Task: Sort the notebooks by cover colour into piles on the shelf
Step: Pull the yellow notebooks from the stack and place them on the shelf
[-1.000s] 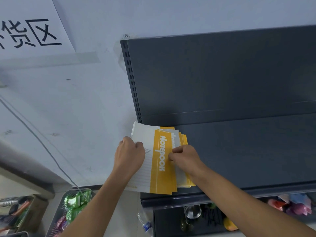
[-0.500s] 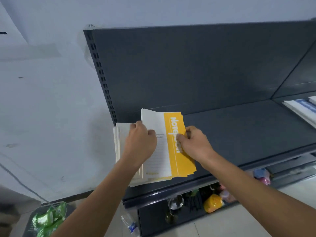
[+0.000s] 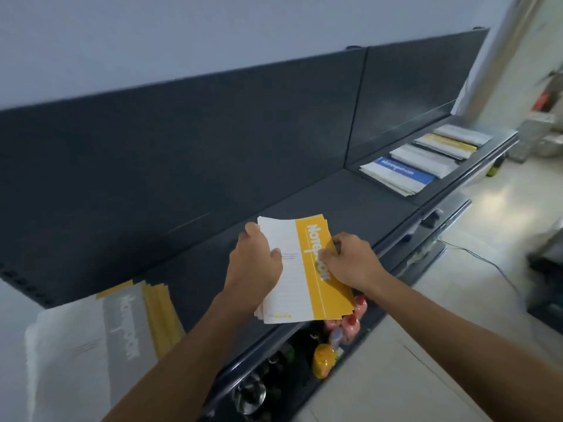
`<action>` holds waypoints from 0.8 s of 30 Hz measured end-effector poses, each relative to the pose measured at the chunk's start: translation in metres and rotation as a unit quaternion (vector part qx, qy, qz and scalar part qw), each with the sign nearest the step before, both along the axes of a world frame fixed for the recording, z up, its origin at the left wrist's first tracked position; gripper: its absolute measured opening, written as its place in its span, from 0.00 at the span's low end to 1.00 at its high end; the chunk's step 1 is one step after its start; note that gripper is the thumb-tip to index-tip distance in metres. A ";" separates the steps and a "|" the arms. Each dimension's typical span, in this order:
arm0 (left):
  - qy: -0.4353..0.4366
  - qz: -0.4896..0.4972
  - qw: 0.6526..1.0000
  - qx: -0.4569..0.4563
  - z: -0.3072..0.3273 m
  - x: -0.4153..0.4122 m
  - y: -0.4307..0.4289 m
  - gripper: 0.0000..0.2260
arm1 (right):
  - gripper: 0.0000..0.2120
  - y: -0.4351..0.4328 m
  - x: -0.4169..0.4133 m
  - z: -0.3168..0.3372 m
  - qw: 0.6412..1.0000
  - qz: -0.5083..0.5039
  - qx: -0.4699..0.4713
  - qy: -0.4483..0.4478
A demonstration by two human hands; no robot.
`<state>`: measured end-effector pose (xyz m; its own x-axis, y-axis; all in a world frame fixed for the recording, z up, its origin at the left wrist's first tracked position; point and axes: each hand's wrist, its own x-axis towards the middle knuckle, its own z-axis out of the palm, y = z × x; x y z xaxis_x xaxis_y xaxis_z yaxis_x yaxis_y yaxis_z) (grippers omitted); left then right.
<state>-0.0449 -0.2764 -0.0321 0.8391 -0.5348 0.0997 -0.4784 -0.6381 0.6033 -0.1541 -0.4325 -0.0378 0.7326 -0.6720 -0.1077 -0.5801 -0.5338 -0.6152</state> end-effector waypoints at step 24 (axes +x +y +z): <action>-0.055 -0.178 0.981 0.048 0.016 -0.147 -0.402 0.18 | 0.14 -0.358 -0.183 0.002 0.982 -0.188 -0.032 0.006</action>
<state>-0.1922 -0.6786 -0.0161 0.5844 -0.8034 0.1141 -0.7401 -0.4701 0.4810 -0.3376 -0.7903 -0.0354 0.4312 -0.9000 -0.0638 -0.7499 -0.3181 -0.5801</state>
